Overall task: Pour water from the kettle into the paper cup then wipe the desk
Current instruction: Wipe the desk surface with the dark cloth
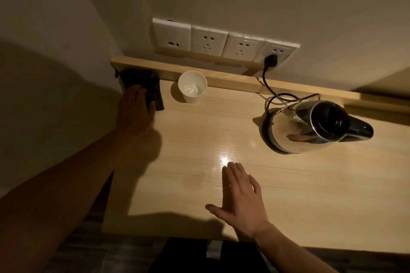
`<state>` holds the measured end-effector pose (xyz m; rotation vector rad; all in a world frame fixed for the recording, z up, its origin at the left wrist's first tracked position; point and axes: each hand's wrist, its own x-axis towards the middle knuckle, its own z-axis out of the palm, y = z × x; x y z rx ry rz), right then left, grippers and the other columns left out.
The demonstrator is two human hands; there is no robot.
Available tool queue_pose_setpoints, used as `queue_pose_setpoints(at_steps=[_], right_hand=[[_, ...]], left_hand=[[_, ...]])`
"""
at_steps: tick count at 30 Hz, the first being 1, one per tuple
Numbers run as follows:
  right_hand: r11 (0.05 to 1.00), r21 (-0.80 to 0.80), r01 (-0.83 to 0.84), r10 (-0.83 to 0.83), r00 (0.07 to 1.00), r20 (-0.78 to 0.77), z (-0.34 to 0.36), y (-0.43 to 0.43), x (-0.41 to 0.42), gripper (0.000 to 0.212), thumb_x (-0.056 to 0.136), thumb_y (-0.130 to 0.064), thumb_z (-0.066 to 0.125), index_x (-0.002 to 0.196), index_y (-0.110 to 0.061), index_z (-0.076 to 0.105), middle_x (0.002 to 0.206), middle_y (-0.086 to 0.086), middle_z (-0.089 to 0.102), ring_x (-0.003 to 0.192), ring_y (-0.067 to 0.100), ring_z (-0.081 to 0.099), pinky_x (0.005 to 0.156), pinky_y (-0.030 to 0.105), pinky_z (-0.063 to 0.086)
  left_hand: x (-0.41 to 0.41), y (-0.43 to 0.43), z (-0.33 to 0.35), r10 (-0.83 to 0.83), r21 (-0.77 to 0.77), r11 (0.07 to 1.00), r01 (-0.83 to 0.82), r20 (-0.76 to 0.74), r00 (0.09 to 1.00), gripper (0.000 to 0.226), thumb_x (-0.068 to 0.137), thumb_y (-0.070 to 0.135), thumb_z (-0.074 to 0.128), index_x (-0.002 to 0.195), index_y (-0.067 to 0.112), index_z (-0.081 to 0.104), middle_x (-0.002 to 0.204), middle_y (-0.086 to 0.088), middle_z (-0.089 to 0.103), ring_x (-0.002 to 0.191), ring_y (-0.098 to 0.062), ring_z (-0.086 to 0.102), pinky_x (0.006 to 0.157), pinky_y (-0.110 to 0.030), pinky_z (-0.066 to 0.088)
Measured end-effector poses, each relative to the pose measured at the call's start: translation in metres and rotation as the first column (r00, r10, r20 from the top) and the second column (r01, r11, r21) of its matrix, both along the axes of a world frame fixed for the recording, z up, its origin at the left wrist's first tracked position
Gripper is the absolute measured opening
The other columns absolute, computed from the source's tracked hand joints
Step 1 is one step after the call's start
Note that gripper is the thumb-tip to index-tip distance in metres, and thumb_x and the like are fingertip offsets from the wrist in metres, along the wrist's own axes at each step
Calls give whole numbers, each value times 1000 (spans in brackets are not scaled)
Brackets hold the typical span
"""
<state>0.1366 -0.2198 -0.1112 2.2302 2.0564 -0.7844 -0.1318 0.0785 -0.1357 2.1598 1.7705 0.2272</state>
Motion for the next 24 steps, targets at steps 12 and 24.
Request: queue_pose_setpoints(at_steps=[12,24], right_hand=[[999,43,-27,23,994,107,-38,-14,-12,125,80,-94,42,165,-8,12,175,11,8,162,27,1,125,51,9],[987,151,-60,31,981,192,-51,-17,-14,124,82,-95,34,165,-8,9,175,12,6,162,26,-3,125,54,11]], left_hand=[[13,12,-19,-85,29,996,90,-139,987,76,97,56,38,161,16,37,167,-18,35,158,-34,24,125,-60,15],[-11,-44,-36,-91,-14,996,90,-167,982,72,102,66,20,166,35,9,177,2,3,163,-19,0,130,-47,-2]])
